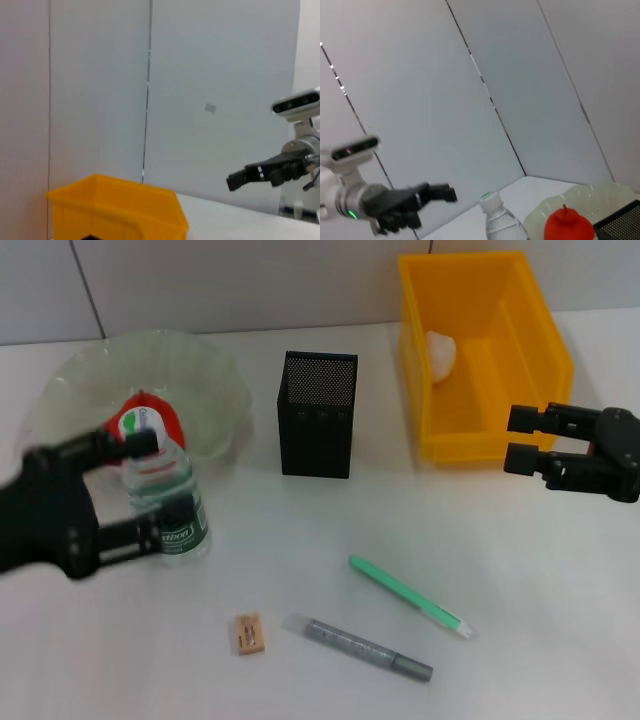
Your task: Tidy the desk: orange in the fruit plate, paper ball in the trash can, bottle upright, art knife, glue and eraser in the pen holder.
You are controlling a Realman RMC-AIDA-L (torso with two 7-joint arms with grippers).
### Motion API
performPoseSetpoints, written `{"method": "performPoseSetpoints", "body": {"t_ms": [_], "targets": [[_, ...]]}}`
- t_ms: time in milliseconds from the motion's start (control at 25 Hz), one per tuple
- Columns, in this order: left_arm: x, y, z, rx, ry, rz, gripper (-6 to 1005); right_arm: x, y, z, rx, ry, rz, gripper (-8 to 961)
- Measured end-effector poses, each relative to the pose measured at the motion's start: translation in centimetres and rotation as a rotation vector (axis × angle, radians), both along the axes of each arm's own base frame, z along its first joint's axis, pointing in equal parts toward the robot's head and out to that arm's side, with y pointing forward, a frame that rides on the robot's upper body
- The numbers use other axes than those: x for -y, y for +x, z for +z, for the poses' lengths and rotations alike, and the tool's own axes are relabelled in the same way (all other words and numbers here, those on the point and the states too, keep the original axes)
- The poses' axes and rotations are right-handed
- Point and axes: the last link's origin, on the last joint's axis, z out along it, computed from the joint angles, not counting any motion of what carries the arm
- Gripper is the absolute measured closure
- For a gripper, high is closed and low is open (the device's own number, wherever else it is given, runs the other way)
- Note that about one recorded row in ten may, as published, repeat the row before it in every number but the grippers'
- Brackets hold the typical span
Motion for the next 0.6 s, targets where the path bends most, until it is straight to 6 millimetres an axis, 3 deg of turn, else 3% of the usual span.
{"method": "performPoseSetpoints", "body": {"t_ms": [40,80,240,400,600], "targets": [[0.9,-4.3,-3.2,0.096,-0.017,0.039,208,0.0,-0.1,0.2,0.004,-0.003,0.005,172],[1.5,-5.9,-4.6,0.124,-0.007,0.037,208,-0.1,-0.6,0.7,0.017,-0.014,0.015,172],[3.5,-7.9,-7.0,0.151,0.009,-0.007,211,-0.4,-1.7,1.7,0.061,-0.045,0.042,172],[4.2,-8.3,-7.5,0.152,0.004,-0.003,214,-1.2,-3.7,3.4,0.156,-0.092,0.070,172],[4.5,-8.9,-7.9,0.112,-0.025,0.002,215,-3.2,-6.6,5.9,0.276,-0.178,-0.026,171]]}}
